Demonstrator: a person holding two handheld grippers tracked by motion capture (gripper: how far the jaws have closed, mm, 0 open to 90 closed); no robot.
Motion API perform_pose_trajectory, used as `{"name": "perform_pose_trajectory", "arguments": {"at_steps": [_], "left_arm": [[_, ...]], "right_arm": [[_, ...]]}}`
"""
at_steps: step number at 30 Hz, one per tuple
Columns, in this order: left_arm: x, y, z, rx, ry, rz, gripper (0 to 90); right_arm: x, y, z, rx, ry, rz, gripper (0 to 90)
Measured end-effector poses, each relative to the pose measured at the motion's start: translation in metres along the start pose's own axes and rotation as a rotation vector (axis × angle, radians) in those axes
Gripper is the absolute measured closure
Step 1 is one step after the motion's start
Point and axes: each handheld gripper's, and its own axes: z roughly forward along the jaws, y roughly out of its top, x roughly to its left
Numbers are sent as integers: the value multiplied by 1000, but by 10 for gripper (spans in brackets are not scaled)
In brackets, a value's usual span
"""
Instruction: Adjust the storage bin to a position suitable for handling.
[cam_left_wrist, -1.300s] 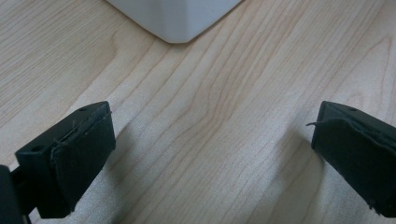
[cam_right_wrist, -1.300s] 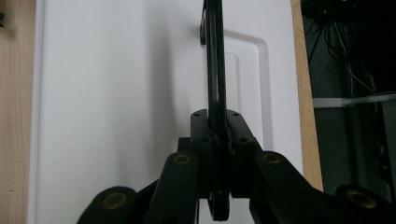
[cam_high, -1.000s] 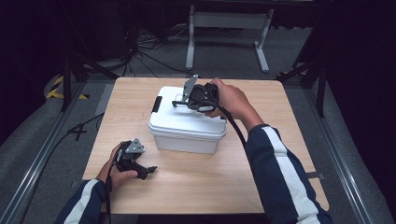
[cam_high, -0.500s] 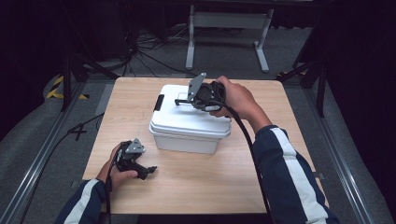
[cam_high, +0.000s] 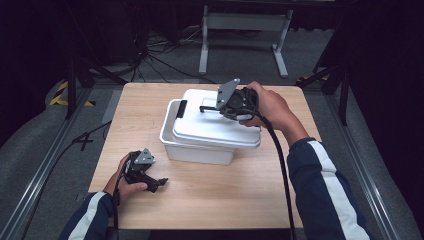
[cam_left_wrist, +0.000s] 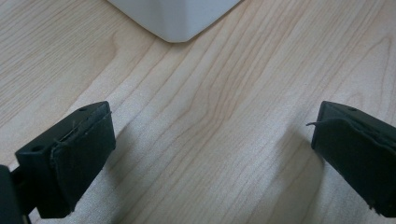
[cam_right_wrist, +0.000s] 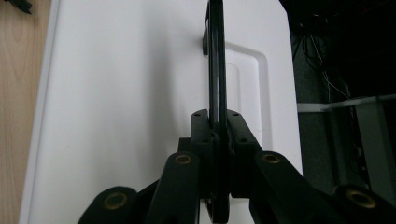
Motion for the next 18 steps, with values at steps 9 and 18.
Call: {"name": "perform_pose_trajectory", "arguments": {"at_steps": [9,18], "left_arm": [[0,0,0,-4,3,-3,1],[0,0,0,-3,3,-2,1]], "right_arm": [[0,-25,-14,0,-27,27,847],[4,-48,-30,15,-48,58,847]]}}
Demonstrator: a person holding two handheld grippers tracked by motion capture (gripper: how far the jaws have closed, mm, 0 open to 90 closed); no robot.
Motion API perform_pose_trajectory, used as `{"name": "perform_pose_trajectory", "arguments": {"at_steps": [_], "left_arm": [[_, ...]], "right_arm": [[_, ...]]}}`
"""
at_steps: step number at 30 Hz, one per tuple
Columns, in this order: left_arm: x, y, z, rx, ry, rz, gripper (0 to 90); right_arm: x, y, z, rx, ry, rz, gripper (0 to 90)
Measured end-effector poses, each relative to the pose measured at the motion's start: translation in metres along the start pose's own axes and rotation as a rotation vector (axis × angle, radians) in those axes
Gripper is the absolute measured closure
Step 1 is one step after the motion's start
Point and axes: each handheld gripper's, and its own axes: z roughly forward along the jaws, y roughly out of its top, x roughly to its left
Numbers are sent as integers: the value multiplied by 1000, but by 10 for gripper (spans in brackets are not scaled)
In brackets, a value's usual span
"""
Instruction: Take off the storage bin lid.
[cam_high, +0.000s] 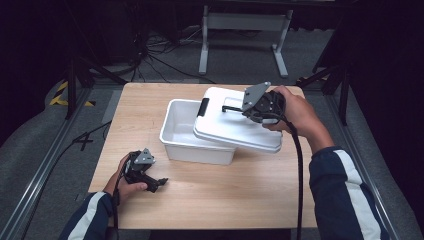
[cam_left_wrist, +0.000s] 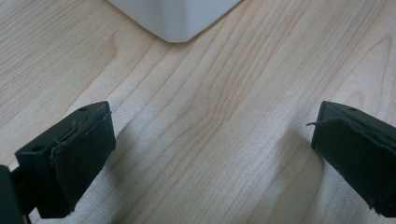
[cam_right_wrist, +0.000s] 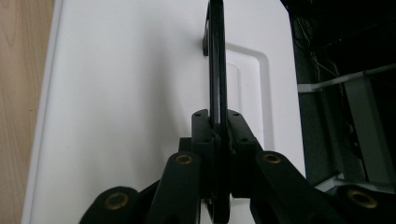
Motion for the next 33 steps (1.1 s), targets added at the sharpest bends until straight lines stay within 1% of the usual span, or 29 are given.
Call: {"name": "perform_pose_trajectory", "arguments": {"at_steps": [2,5,7,10,13,15,16,19,21,22,25,29,33], "left_arm": [[0,0,0,-1,0,0,1],[0,0,0,-2,1,1,1],[0,0,0,-3,1,-1,1],[0,0,0,-3,1,-1,1],[0,0,0,-8,5,-1,2],[-1,0,0,-7,3,-7,2],[-1,0,0,-4,3,-5,2],[-1,-1,0,-9,6,-4,3],[-1,-1,0,-5,7,-3,5],[0,-1,-1,-3,8,4,5],[0,-1,-2,3,7,0,6],[0,-1,-2,6,7,2,6],[0,-1,-2,6,7,2,6]], "right_arm": [[-2,-6,-2,5,3,6,846],[-2,-11,-3,11,-9,12,847],[-3,-14,-5,10,-2,18,846],[-4,-22,-9,17,-11,28,846],[-5,-34,-16,14,-25,44,846],[-5,-37,-18,12,-27,51,846],[-5,-41,-19,8,-28,49,846],[-5,-49,-21,23,-29,50,846],[-5,-56,-22,36,-28,64,846],[-5,-59,-23,41,-32,66,846],[-5,-68,-26,45,-38,83,846],[-5,-78,-29,36,-35,105,846],[-6,-87,-31,48,-37,120,845]]}}
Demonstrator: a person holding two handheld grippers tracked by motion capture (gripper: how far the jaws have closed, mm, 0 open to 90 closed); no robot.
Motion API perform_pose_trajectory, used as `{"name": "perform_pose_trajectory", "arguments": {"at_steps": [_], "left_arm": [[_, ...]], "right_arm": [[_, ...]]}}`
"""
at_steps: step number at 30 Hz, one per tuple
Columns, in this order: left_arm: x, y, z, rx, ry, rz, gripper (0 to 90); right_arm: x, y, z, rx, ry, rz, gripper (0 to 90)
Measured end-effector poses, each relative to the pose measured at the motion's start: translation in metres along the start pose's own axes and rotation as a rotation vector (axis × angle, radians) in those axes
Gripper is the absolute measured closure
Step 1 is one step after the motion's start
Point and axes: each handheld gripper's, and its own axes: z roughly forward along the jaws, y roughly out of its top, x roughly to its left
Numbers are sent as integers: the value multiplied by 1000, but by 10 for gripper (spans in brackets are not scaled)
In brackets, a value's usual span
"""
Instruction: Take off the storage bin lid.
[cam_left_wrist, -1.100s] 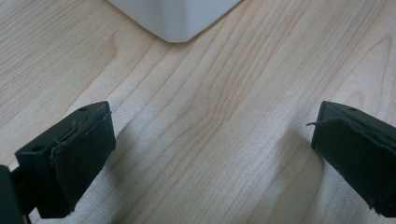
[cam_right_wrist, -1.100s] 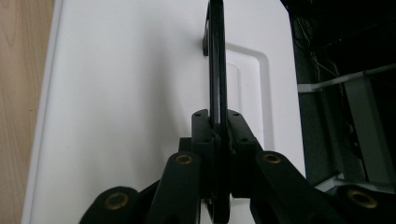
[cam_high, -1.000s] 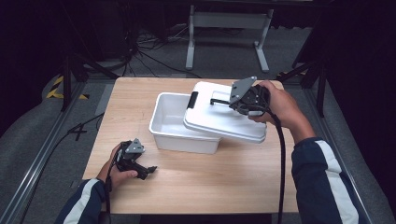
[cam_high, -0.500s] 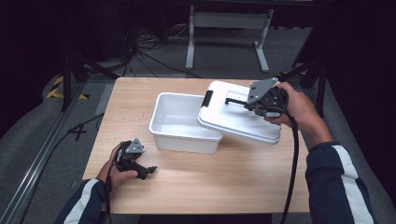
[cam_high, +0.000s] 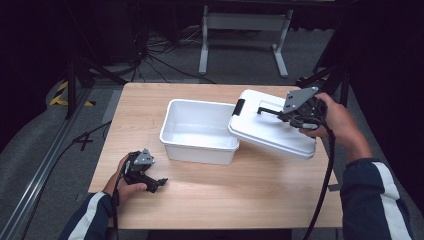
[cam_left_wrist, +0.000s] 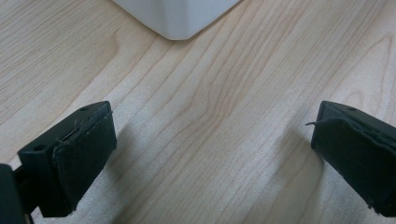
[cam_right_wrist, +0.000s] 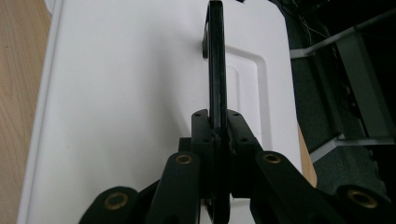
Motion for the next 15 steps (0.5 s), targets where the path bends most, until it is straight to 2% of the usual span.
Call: {"name": "perform_pose_trajectory", "arguments": {"at_steps": [9,15], "left_arm": [[0,0,0,0,0,0,6],[0,0,0,-3,0,-4,5]], "right_arm": [[-6,-25,-4,-5,-15,54,846],[-9,-41,-2,27,-21,90,845]]}}
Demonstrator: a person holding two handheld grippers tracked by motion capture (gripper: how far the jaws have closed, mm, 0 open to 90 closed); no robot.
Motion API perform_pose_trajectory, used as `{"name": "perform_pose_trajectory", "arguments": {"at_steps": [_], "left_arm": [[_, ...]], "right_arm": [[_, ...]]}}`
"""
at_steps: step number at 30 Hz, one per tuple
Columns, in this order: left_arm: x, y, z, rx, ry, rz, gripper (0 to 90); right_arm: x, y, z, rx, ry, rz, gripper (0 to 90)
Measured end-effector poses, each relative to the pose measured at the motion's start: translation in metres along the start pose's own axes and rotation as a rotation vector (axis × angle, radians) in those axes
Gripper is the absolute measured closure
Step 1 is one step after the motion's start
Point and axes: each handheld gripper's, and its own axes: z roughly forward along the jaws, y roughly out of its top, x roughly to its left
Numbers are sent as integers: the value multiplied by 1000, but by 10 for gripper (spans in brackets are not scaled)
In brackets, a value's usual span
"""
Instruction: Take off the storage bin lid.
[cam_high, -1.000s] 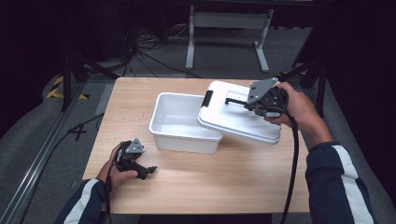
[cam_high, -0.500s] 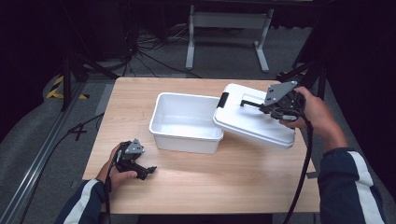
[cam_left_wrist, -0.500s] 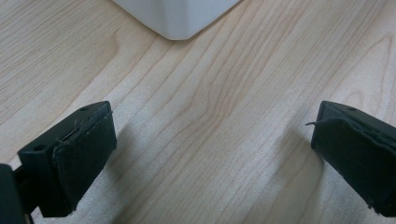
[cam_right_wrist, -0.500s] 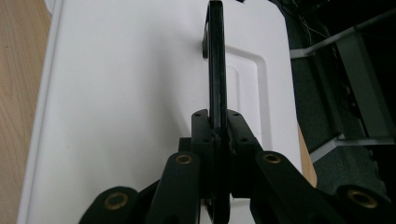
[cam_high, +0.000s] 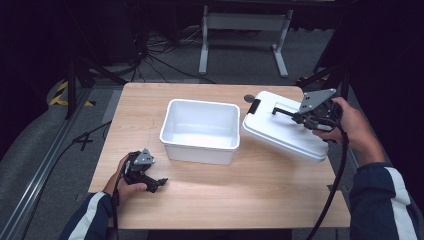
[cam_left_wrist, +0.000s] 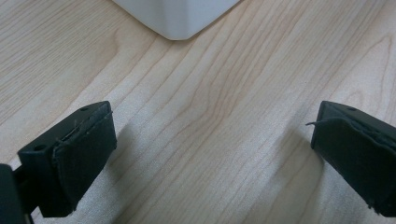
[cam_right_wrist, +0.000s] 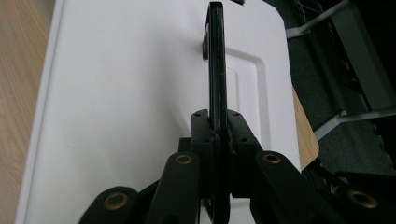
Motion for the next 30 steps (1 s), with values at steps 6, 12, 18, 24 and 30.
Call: {"name": "perform_pose_trajectory", "arguments": {"at_steps": [6,12,18,24,30], "left_arm": [[0,0,0,0,0,0,5],[0,0,0,1,0,1,5],[0,0,0,2,0,3,5],[0,0,0,3,0,4,6],[0,0,0,3,0,4,5]], "right_arm": [[-2,-10,5,19,-5,25,845],[-4,-19,19,24,1,65,844],[-4,-24,32,34,18,82,844],[-4,-29,44,35,28,109,844],[0,-34,61,48,47,134,844]]}}
